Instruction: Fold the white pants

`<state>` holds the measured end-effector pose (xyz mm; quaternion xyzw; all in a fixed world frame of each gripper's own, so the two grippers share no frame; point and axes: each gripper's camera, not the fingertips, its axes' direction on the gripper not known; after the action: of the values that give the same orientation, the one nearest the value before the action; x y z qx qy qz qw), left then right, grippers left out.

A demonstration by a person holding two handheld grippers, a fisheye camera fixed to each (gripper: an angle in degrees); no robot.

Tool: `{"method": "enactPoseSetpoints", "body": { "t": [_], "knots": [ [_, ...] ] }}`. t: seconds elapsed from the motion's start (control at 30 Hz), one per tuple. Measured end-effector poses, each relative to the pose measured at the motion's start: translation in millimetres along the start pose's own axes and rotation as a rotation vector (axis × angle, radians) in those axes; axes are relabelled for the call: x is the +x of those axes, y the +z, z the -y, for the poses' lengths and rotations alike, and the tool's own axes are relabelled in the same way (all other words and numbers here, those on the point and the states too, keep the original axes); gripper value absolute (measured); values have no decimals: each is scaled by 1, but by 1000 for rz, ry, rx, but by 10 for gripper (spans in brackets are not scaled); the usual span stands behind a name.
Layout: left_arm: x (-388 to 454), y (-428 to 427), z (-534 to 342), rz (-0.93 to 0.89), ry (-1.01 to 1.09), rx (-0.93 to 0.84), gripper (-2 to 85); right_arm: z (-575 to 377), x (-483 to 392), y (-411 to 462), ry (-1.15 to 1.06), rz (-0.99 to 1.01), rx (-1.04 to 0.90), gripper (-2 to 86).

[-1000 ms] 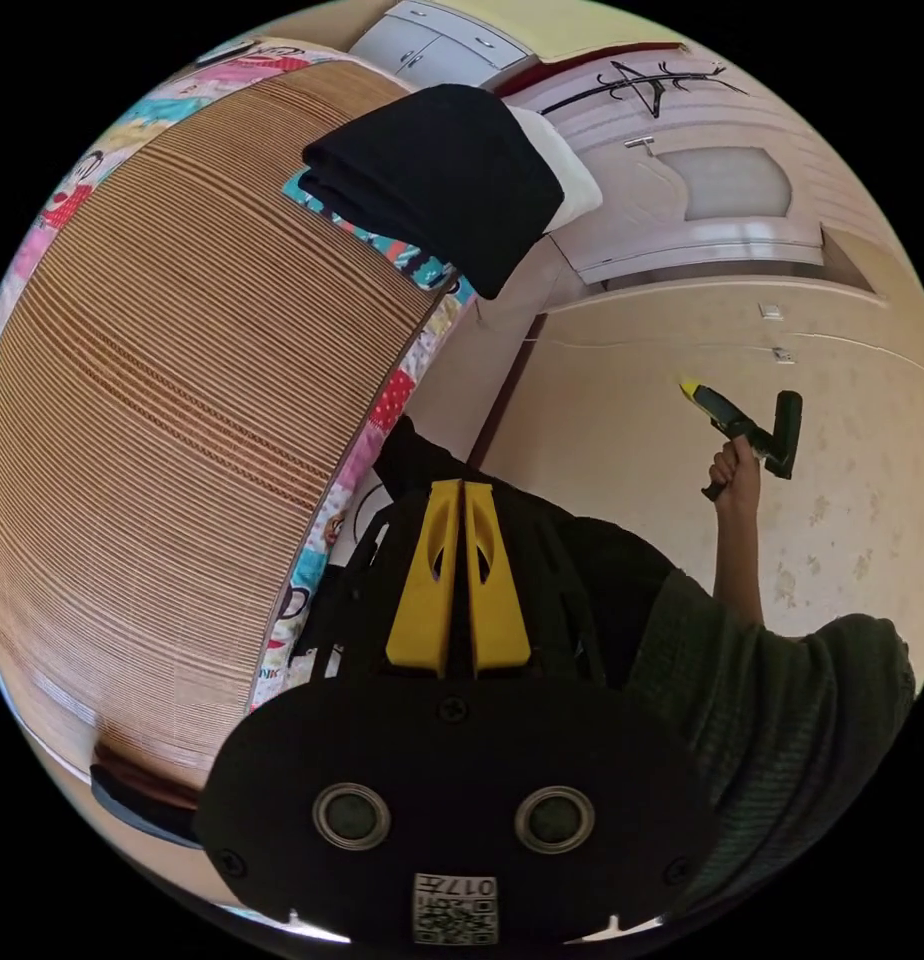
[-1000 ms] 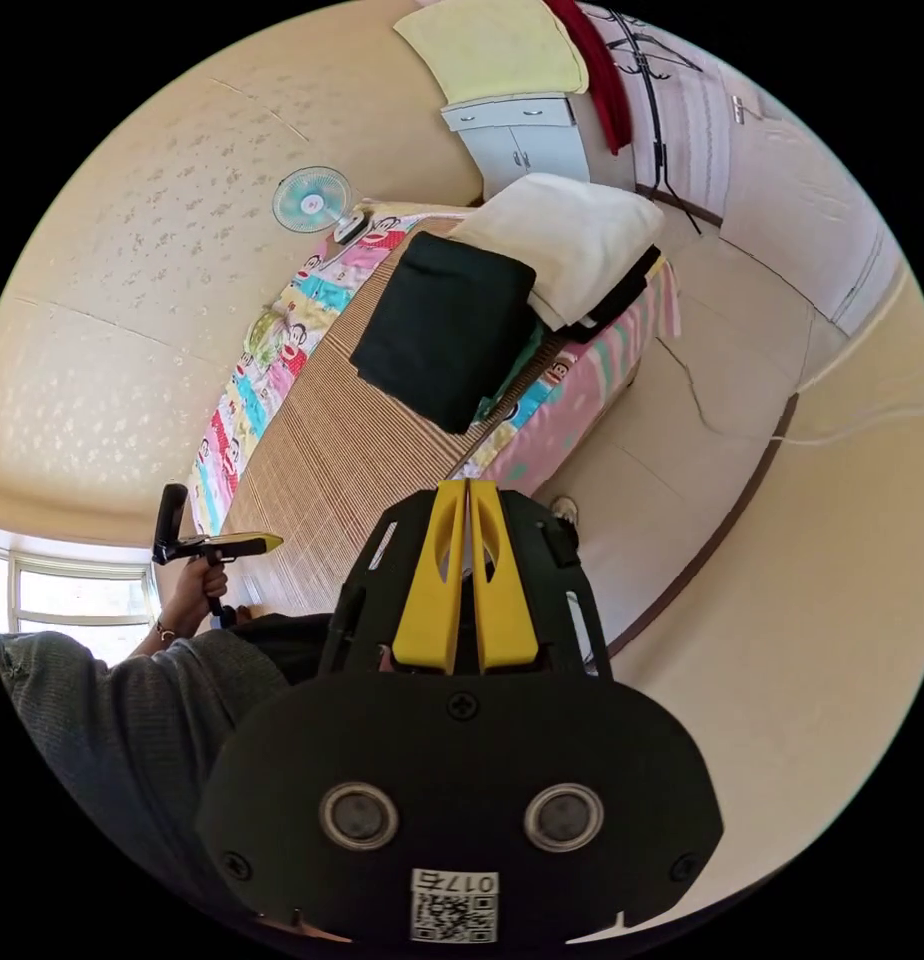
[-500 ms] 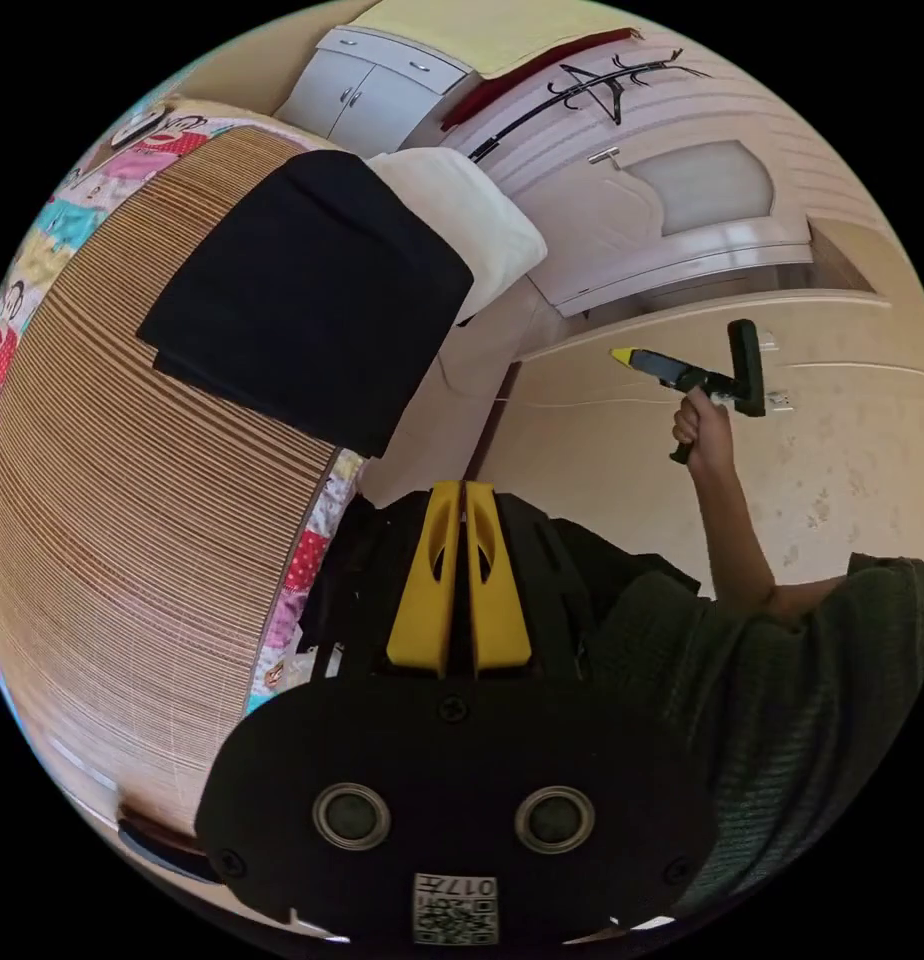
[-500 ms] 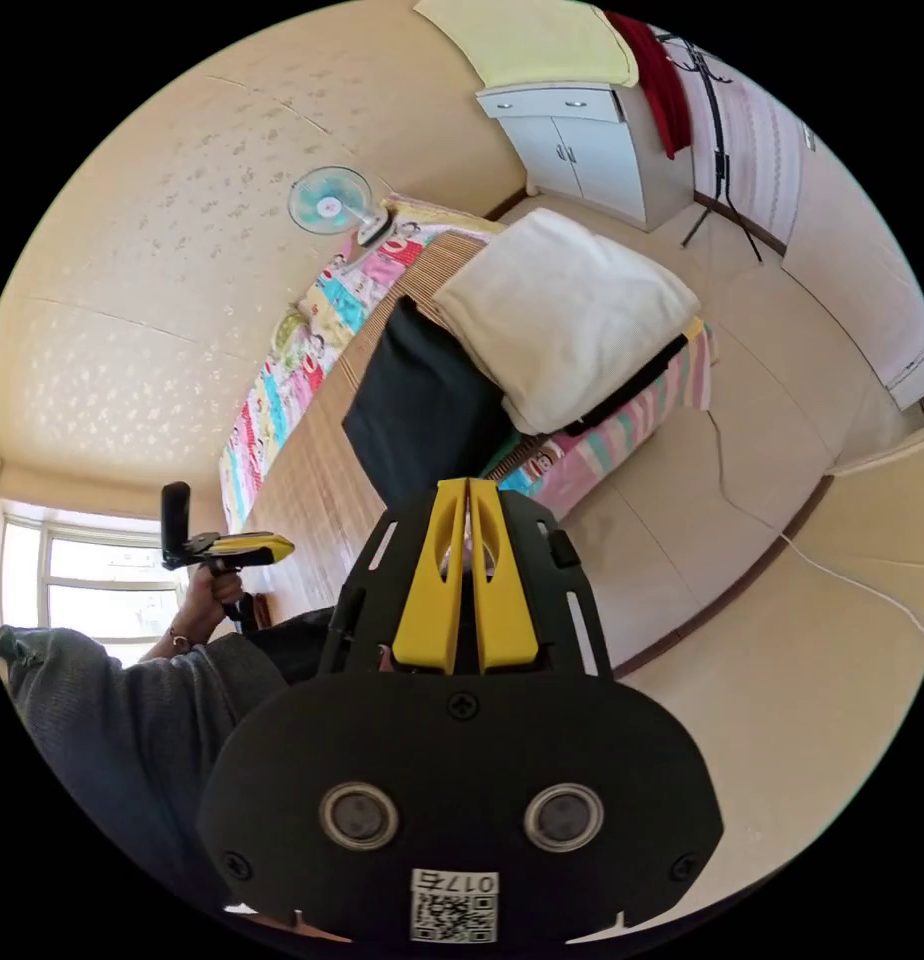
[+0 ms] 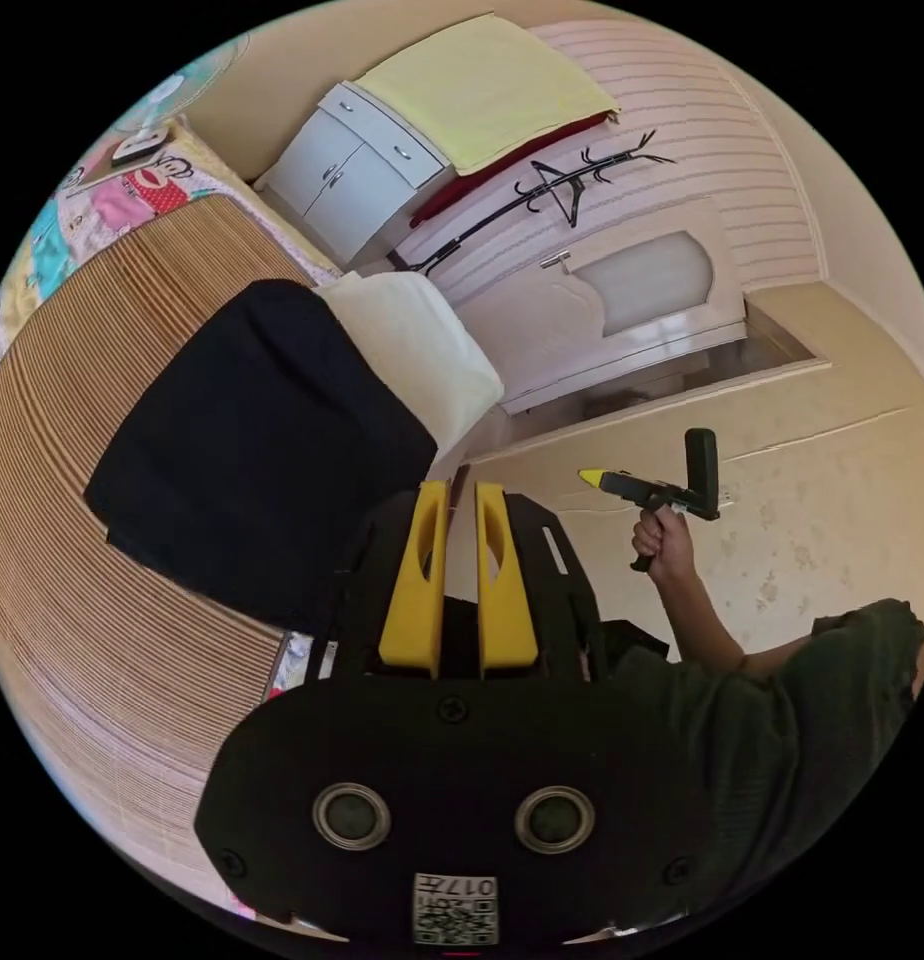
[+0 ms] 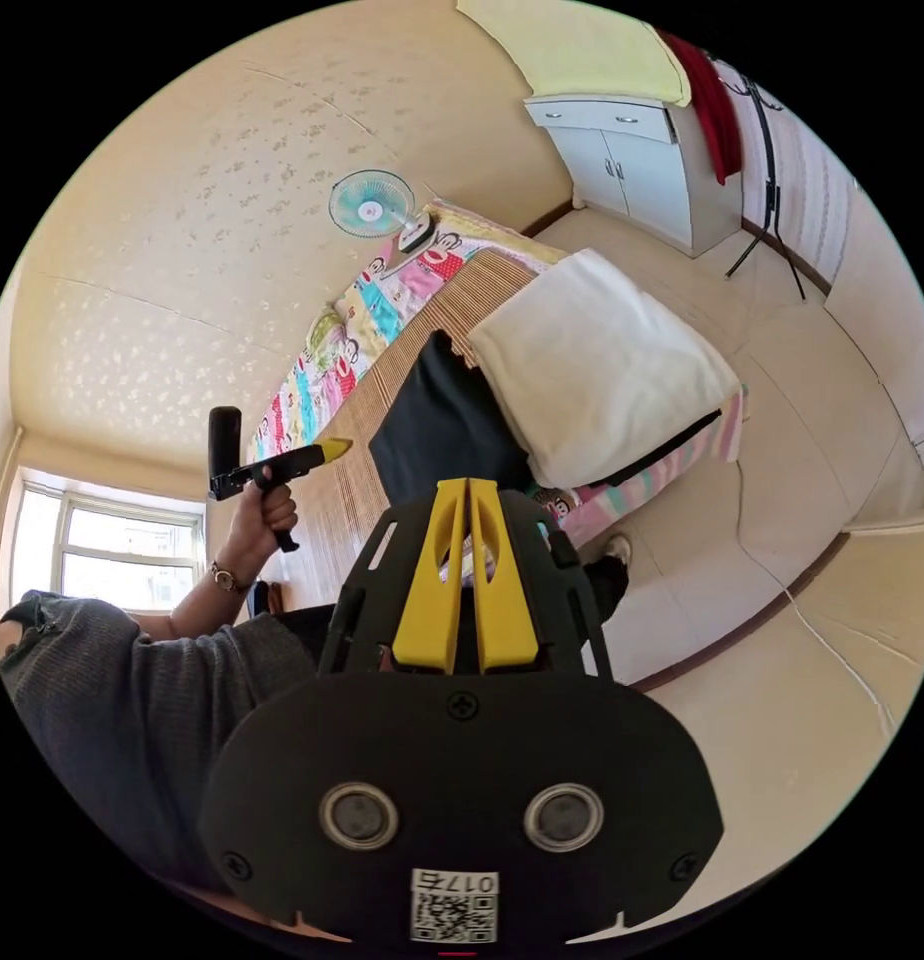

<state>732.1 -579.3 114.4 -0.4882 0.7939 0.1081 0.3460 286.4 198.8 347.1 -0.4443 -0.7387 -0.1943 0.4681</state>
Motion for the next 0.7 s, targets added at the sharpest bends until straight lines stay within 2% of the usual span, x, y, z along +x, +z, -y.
{"method": "enactPoseSetpoints", "body": {
  "t": [0.13, 0.27, 0.4, 0.57, 0.7],
  "knots": [
    [11, 50, 53, 67, 25, 29, 58, 72, 27, -18, -137, 73, -37, 8],
    [-2, 100, 110, 218, -70, 112, 84, 157, 52, -23, -313, 145, -136, 22],
    [-28, 146, 167, 442, -238, 124, 121, 221, 78, -33, -349, 150, -188, 59],
    [-70, 203, 216, 473, -394, 55, 139, 296, 117, -22, -363, 108, -271, 119],
    [-85, 225, 231, 571, -513, 98, 151, 338, 135, 2, -329, 70, -299, 150]
  ]
}}
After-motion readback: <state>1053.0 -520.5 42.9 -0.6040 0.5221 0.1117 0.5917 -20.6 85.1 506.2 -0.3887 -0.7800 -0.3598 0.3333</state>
